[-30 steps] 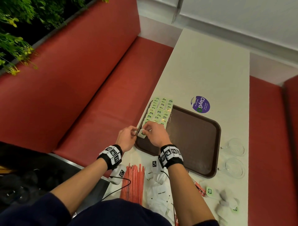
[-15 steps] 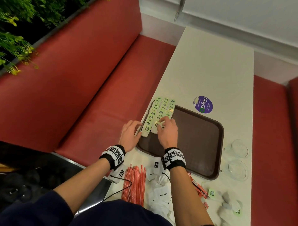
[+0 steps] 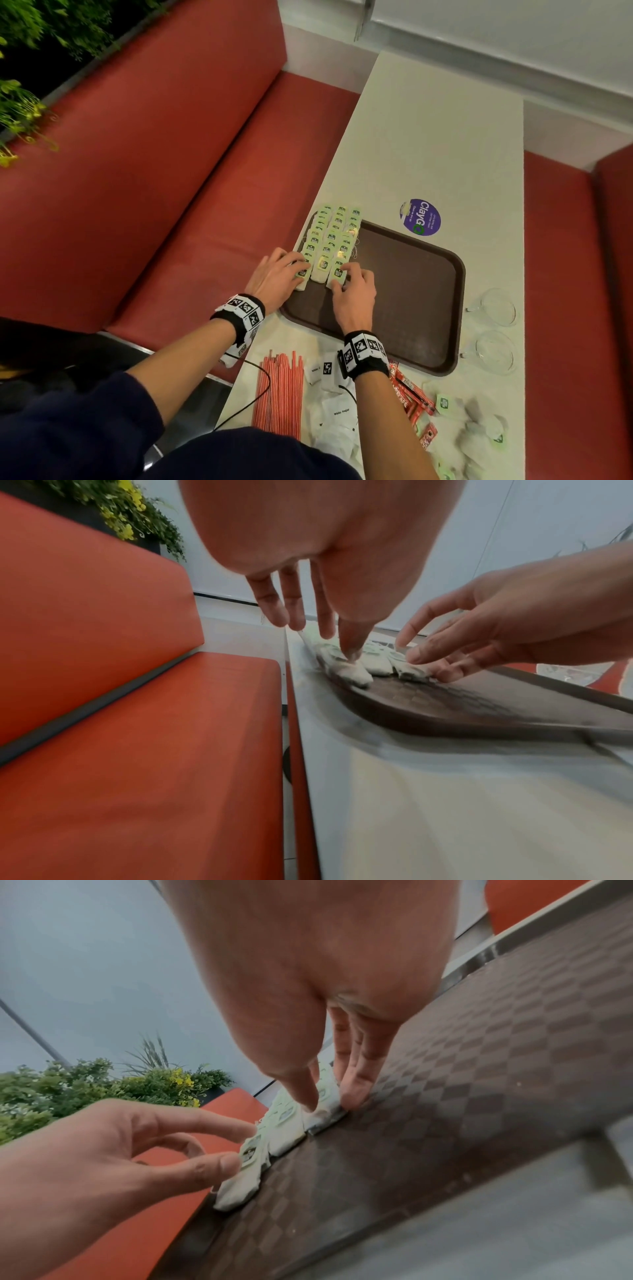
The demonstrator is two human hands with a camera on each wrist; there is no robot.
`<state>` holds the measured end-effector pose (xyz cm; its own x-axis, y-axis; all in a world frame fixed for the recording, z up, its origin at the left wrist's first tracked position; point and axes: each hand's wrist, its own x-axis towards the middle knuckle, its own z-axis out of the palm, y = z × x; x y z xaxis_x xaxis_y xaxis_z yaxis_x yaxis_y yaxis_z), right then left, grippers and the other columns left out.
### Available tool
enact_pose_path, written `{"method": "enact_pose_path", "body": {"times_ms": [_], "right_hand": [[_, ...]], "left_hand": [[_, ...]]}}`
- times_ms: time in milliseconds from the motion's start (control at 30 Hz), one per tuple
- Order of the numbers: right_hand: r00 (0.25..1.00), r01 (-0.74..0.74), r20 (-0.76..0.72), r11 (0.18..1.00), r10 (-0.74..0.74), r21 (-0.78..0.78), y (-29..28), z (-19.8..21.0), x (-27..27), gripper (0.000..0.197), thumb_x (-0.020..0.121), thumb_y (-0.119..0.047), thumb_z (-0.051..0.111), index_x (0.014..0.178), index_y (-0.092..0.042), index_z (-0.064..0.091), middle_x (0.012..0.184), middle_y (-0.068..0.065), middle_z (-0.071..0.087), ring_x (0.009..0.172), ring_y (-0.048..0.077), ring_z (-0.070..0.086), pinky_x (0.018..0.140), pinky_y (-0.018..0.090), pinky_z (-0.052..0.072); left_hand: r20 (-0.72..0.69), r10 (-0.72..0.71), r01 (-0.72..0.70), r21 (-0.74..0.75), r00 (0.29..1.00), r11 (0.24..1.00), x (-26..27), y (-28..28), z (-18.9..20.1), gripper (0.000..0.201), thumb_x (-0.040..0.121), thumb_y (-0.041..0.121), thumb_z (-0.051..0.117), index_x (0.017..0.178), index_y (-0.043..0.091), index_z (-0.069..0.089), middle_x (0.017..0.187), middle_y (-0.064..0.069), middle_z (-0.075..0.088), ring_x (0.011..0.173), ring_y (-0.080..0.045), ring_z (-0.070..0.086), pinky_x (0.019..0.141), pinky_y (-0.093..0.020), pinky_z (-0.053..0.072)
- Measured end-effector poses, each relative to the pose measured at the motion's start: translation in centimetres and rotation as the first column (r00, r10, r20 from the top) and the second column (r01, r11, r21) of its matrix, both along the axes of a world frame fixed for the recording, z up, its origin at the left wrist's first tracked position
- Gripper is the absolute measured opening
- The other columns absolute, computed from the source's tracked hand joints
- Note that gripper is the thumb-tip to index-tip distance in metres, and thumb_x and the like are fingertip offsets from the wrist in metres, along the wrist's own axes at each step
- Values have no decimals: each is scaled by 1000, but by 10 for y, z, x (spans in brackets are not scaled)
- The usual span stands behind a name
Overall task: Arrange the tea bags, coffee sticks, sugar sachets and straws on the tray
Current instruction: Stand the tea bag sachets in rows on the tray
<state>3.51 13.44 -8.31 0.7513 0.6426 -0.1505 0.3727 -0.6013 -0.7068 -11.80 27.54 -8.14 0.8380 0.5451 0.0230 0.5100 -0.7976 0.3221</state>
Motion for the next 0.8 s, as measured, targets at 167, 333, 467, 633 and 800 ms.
{"method": "enact_pose_path", "body": {"times_ms": [167,333,467,633,800], "right_hand": [[1000,-23,1,999,23,-36,4,-2,-1,33,101,-17,73,132,-24,64,129,4,53,103,26,67,96,38,56],[1000,-15,3,999,16,-32,10,2,3,34,101,-14,73,134,-20,64,130,6,54,106,26,66,95,36,55],[1000,-12,-10,999,12,-30,13,4,5,34,101,-13,74,133,-20,64,132,7,54,108,27,66,98,40,57],[1000,-28,-3,999,28,-31,12,6,5,35,101,-13,73,135,-18,64,134,9,53,111,27,63,95,31,49],[1000,-21,-16,999,21,-28,10,6,4,34,101,-15,73,133,-21,63,134,7,52,109,26,65,92,27,45]], "left_hand": [[-46,-15,16,23,999,1000,2,2,-5,35,101,27,71,136,28,70,139,10,65,117,-24,49,80,-41,45],[-65,-3,4,22,998,1000,9,6,-4,35,102,27,70,136,30,70,140,11,64,118,-25,49,81,-41,43],[-77,-11,12,16,997,1000,12,10,-3,35,102,27,70,137,30,70,141,11,64,119,-25,49,80,-39,41],[-21,-3,4,9,1000,1000,11,7,-2,36,102,27,70,138,27,69,140,10,64,118,-24,49,82,-43,48],[70,-83,79,53,994,995,17,-6,-1,33,103,33,68,135,25,70,136,8,66,112,-23,53,78,-40,46]]}}
